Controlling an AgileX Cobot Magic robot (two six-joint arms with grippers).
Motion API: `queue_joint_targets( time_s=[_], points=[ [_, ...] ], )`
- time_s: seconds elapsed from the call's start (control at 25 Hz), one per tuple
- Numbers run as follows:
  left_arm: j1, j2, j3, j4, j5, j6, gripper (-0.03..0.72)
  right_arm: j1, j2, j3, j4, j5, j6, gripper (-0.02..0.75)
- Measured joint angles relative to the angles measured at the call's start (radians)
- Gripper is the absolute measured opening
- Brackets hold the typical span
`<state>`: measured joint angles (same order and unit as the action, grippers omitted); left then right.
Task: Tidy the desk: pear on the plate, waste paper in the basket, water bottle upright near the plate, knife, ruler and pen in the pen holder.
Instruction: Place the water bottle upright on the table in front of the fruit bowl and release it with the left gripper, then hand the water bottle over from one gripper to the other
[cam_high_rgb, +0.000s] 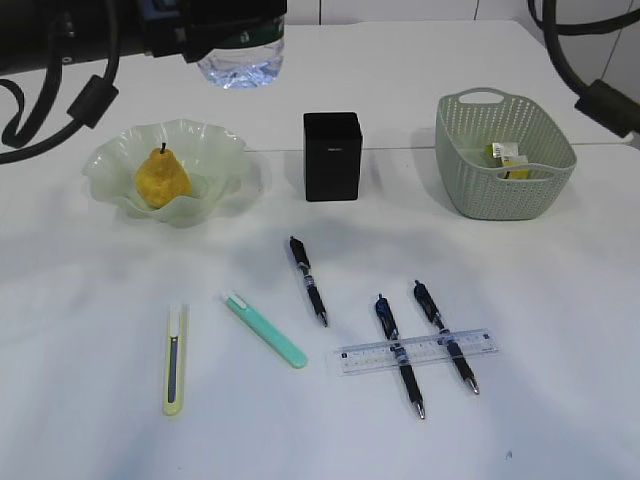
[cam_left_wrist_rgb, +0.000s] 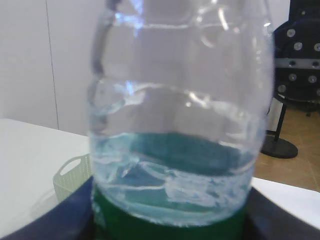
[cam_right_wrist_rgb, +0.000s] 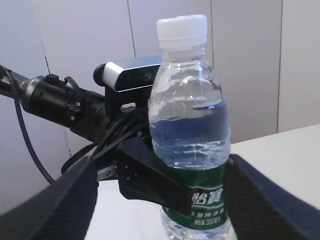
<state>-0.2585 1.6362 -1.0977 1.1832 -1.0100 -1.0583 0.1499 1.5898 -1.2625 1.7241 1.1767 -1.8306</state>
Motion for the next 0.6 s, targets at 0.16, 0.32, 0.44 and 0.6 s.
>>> queue_joint_targets(
  time_s=[0.16,0.32,0.44,0.6],
  points=[
    [0.002,0.001,0.0,0.011,-0.002,0.0,0.381,0.0,0.0,0.0,-0.009,0.0,0.002,0.577],
    [0.002,0.001,0.0,0.013,-0.002,0.0,0.381,0.0,0.0,0.0,-0.011,0.0,0.002,0.576],
    [0.002,0.001,0.0,0.014,-0.002,0.0,0.381,0.0,0.0,0.0,-0.02,0.0,0.002,0.577],
    [0.002,0.001,0.0,0.014,-0.002,0.0,0.381,0.0,0.0,0.0,-0.083,0.002,0.002,0.577]
  ],
)
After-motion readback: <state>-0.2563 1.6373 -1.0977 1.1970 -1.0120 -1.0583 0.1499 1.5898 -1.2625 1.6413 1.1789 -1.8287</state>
